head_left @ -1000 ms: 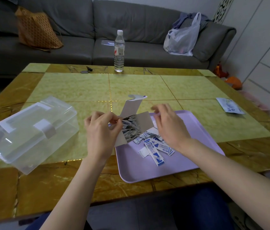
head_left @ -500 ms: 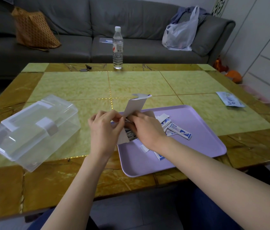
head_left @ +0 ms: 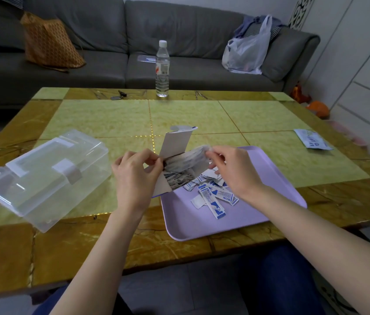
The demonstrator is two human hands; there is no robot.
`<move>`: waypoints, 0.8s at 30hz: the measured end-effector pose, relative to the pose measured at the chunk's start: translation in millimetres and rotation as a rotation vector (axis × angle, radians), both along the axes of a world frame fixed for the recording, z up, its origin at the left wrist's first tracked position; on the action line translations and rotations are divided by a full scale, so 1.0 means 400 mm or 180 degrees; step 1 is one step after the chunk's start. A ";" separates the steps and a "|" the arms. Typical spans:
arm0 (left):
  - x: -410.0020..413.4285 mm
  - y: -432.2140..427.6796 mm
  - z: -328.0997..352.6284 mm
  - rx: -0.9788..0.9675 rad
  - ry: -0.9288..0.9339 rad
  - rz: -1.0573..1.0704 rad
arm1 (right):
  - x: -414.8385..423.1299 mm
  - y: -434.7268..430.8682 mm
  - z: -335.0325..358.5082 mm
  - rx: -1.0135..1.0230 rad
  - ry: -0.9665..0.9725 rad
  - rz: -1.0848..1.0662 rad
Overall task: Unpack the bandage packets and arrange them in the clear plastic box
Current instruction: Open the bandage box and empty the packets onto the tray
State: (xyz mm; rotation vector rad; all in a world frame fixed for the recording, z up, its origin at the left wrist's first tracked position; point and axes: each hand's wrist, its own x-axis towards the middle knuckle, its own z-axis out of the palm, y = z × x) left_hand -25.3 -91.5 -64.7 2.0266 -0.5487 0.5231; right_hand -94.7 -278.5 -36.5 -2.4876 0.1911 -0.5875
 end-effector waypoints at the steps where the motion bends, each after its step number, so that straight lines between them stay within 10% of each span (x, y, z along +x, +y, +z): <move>1: -0.001 0.000 0.000 0.0006 -0.0006 -0.0005 | -0.006 -0.011 0.006 0.0060 0.0011 -0.0094; 11: -0.009 -0.011 -0.001 0.0044 -0.0089 -0.0012 | -0.052 -0.134 0.006 -0.1059 0.0749 -0.1239; 24: -0.018 -0.038 -0.008 0.0118 -0.0157 -0.0045 | -0.007 -0.145 0.042 -0.1011 0.0437 -0.1334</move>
